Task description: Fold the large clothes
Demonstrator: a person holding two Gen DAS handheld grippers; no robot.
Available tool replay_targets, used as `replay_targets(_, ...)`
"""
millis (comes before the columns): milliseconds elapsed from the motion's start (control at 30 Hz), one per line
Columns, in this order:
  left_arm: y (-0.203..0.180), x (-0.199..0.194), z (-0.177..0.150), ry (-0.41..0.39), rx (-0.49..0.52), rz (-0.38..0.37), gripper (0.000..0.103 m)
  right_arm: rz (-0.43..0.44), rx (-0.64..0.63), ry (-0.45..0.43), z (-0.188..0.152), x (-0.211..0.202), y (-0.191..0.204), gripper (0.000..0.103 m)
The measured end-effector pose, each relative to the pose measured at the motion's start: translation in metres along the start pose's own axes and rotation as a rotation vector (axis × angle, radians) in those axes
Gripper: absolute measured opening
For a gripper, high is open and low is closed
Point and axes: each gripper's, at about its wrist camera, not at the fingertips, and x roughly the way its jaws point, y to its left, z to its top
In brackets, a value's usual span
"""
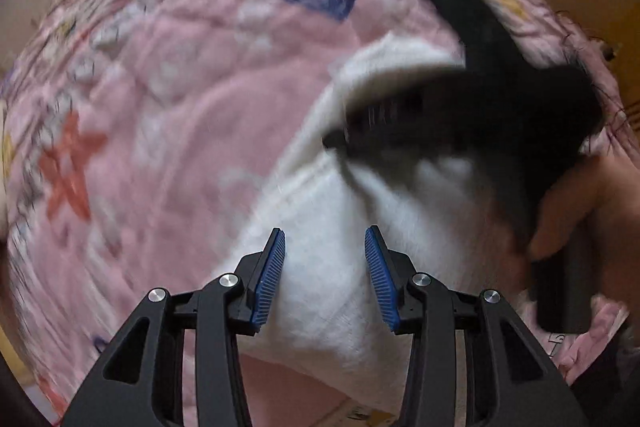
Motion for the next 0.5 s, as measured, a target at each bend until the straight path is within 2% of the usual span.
replay_targets(133, 0.001, 0.019, -0.015, -0.009, -0.043, 0.079, 0.044, 0.05, -0.039, -0.027, -0.002, -0.018, 0.006, 0.013)
replay_targets(233, -0.003, 0.03, -0.022, -0.006, -0.029, 0.127, 0.046, 0.09, -0.047, -0.147, -0.011, -0.063, 0.005, 0.017)
replay_targets(300, -0.004, 0.033, -0.025, -0.016, -0.007, 0.152, 0.047, 0.121, -0.039, -0.232, -0.022, -0.1, 0.001, 0.034)
replay_targets(333, -0.004, 0.033, -0.026, -0.021, -0.005, 0.158, 0.047, 0.12, -0.045, -0.297, -0.033, -0.123, -0.001, 0.038)
replay_targets(367, -0.004, 0.033, -0.028, -0.026, -0.008, 0.16, 0.047, 0.106, -0.057, -0.348, -0.045, -0.143, -0.005, 0.042)
replay_targets(433, -0.002, 0.032, -0.029, -0.026, -0.022, 0.156, 0.048, 0.037, -0.063, -0.413, -0.07, -0.172, -0.018, 0.042)
replay_targets(500, 0.0, 0.032, -0.029, -0.026, -0.021, 0.16, 0.049, -0.03, -0.068, -0.427, -0.094, -0.186, -0.035, 0.041)
